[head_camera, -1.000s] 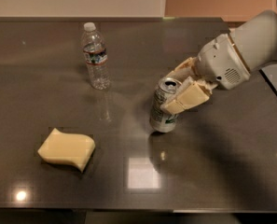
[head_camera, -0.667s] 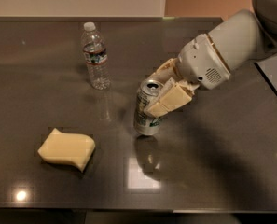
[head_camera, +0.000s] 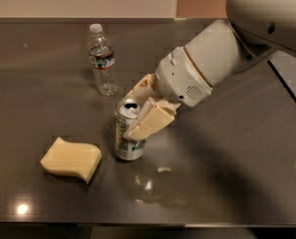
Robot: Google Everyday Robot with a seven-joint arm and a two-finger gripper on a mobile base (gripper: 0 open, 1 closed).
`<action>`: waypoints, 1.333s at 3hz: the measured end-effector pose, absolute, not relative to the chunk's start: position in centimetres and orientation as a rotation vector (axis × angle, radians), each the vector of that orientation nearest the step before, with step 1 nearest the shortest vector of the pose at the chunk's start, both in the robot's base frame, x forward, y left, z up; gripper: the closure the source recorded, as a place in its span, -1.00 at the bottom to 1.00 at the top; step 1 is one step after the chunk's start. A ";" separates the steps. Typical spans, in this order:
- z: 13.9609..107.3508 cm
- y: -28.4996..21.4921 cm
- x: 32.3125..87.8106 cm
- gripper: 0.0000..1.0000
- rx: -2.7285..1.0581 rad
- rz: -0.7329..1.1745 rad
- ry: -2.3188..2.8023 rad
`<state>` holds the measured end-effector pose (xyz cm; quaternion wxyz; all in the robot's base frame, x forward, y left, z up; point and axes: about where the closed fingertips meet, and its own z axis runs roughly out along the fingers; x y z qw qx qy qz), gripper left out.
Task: Move 7up can near sponge
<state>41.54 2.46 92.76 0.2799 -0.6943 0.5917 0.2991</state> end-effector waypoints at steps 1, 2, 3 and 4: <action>91.9 4.0 40.6 0.63 -1.906 0.813 1.544; 91.0 4.7 40.0 0.19 -1.939 0.808 1.523; 90.3 5.0 39.5 -0.28 -1.977 0.791 1.507; 90.4 5.1 39.4 -0.73 -1.981 0.788 1.504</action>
Offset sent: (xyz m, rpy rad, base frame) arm -0.0205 0.0273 -0.0325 -0.0263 -0.0247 0.1016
